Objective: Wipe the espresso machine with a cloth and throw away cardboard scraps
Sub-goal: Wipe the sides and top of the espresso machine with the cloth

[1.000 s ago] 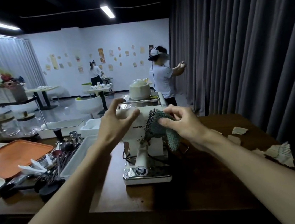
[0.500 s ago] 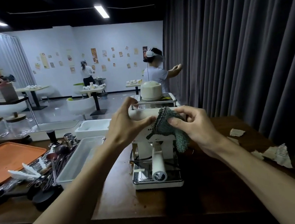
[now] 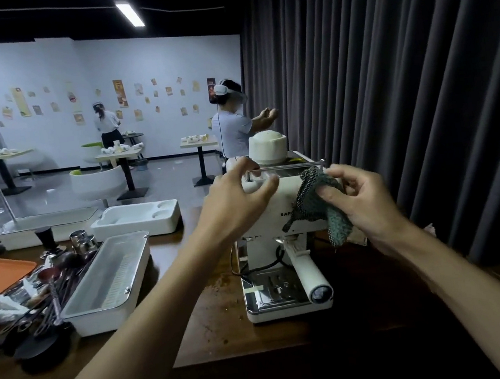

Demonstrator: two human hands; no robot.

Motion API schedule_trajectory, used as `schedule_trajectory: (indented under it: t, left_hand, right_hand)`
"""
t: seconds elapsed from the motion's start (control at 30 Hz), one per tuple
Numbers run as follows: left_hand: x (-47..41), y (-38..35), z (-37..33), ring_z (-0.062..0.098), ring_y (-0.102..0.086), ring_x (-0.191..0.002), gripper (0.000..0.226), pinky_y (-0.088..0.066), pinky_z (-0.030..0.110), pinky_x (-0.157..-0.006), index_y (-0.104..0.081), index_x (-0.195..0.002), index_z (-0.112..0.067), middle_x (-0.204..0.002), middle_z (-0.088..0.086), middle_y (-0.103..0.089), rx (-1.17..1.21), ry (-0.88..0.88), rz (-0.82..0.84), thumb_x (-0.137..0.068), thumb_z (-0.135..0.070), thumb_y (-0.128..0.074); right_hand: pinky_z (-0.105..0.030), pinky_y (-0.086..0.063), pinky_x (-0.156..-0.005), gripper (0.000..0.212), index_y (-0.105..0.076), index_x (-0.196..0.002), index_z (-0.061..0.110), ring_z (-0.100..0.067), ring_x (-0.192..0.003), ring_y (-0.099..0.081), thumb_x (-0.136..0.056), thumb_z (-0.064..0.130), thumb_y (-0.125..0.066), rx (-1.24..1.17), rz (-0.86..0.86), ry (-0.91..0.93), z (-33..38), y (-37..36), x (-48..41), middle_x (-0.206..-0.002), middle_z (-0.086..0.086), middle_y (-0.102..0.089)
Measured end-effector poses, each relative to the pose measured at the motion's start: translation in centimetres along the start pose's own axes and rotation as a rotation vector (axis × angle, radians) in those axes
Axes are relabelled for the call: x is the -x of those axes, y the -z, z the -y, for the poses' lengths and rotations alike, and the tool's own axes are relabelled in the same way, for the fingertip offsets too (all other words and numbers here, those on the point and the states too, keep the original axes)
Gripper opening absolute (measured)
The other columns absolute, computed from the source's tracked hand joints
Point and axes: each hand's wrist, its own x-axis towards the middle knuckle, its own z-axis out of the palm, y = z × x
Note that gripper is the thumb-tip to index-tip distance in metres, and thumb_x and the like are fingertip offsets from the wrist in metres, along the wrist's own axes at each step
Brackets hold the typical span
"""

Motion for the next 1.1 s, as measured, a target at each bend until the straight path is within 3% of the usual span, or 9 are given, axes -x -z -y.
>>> schedule_trajectory:
  t: [0.1, 0.2, 0.33, 0.47, 0.6, 0.8, 0.87, 1.0, 1.1]
  left_hand:
    - [0.1, 0.5, 0.7, 0.029, -0.051, -0.123, 0.028, -0.044, 0.037, -0.089, -0.053, -0.118, -0.043, -0.134, 0.008, -0.054, 0.021, 0.006, 0.065, -0.095, -0.058, -0.047]
    - [0.5, 0.6, 1.1, 0.035, -0.052, -0.126, 0.032, -0.051, 0.046, -0.098, -0.049, -0.13, -0.044, -0.151, 0.01, -0.032, -0.012, -0.038, 0.107, -0.099, -0.053, -0.046]
    - [0.2, 0.8, 1.2, 0.019, -0.061, -0.103, 0.036, -0.056, 0.041, -0.086, -0.049, -0.137, -0.044, -0.138, 0.003, -0.05, -0.002, -0.081, 0.131, -0.101, -0.048, -0.044]
    - [0.2, 0.6, 1.1, 0.015, -0.062, -0.096, 0.038, -0.054, 0.03, -0.077, -0.05, -0.139, -0.038, -0.137, 0.002, -0.05, 0.04, -0.064, 0.134, -0.102, -0.043, -0.046]
    - [0.0, 0.6, 0.6, 0.014, -0.061, -0.098, 0.037, -0.055, 0.033, -0.082, -0.054, -0.137, -0.033, -0.135, 0.003, -0.053, 0.041, -0.049, 0.109, -0.102, -0.042, -0.046]
    - [-0.1, 1.2, -0.2, 0.01, -0.048, -0.124, 0.032, -0.036, 0.011, -0.082, -0.06, -0.13, -0.027, -0.149, 0.0, -0.042, -0.007, -0.067, 0.124, -0.104, -0.037, -0.044]
    - [0.0, 1.4, -0.2, 0.004, -0.035, -0.131, 0.033, -0.034, 0.014, -0.09, -0.061, -0.13, -0.026, -0.157, -0.005, -0.029, 0.018, -0.079, 0.138, -0.104, -0.035, -0.043]
    - [-0.4, 1.9, 0.2, -0.001, -0.054, -0.121, 0.035, -0.043, 0.025, -0.104, -0.061, -0.129, -0.026, -0.133, -0.008, -0.061, 0.088, -0.118, 0.173, -0.107, -0.036, -0.036]
    - [-0.9, 2.4, 0.7, -0.007, -0.055, -0.119, 0.042, -0.04, 0.014, -0.097, -0.062, -0.129, -0.03, -0.126, -0.011, -0.065, 0.115, -0.121, 0.222, -0.106, -0.044, -0.03]
  right_hand:
    - [-0.019, -0.042, -0.097, 0.015, -0.07, -0.1, 0.017, -0.015, -0.112, -0.051, -0.085, 0.013, -0.072, 0.394, -0.29, 0.186, -0.4, -0.4, 0.5, -0.12, -0.006, -0.048]
    - [-0.029, -0.048, -0.077, 0.023, -0.065, -0.107, 0.011, -0.015, -0.088, -0.051, -0.085, 0.012, -0.071, 0.572, -0.439, 0.296, 0.0, -0.8, 0.8, -0.098, -0.004, -0.051]
    - [-0.011, -0.032, -0.062, 0.025, -0.052, -0.092, 0.011, -0.012, -0.073, -0.044, -0.082, 0.011, -0.075, 0.608, -0.366, 0.344, -0.4, -1.1, 0.6, -0.085, -0.002, -0.05]
    - [-0.013, -0.038, -0.073, 0.014, -0.067, -0.092, -0.002, -0.018, -0.08, -0.053, -0.081, 0.004, -0.075, 0.638, -0.322, 0.474, -1.2, -2.0, 0.8, -0.094, -0.012, -0.056]
    - [-0.007, -0.033, -0.091, 0.038, -0.063, -0.111, -0.007, -0.013, -0.096, -0.045, -0.086, 0.021, -0.07, 0.643, -0.215, 0.501, -2.0, -2.1, 1.6, -0.111, -0.019, -0.05]
    - [-0.046, -0.045, -0.095, 0.051, -0.054, -0.133, 0.002, -0.029, -0.115, -0.042, -0.094, 0.035, -0.051, 0.897, -0.031, 0.584, -2.7, -1.0, 1.2, -0.133, -0.014, -0.042]
    - [-0.049, -0.045, -0.097, 0.047, -0.053, -0.134, 0.003, -0.032, -0.117, -0.043, -0.092, 0.023, -0.061, 0.926, 0.009, 0.66, -2.6, -0.6, 0.6, -0.139, -0.014, -0.038]
    - [-0.045, -0.044, -0.1, 0.055, -0.051, -0.138, 0.005, -0.029, -0.119, -0.047, -0.087, 0.016, -0.07, 1.01, 0.141, 0.84, -2.0, -0.4, -0.3, -0.144, -0.011, -0.046]
    - [-0.045, -0.046, -0.093, 0.063, -0.044, -0.144, 0.016, -0.026, -0.113, -0.049, -0.087, 0.015, -0.069, 1.013, 0.201, 0.904, -1.7, -0.5, -1.0, -0.141, -0.007, -0.052]
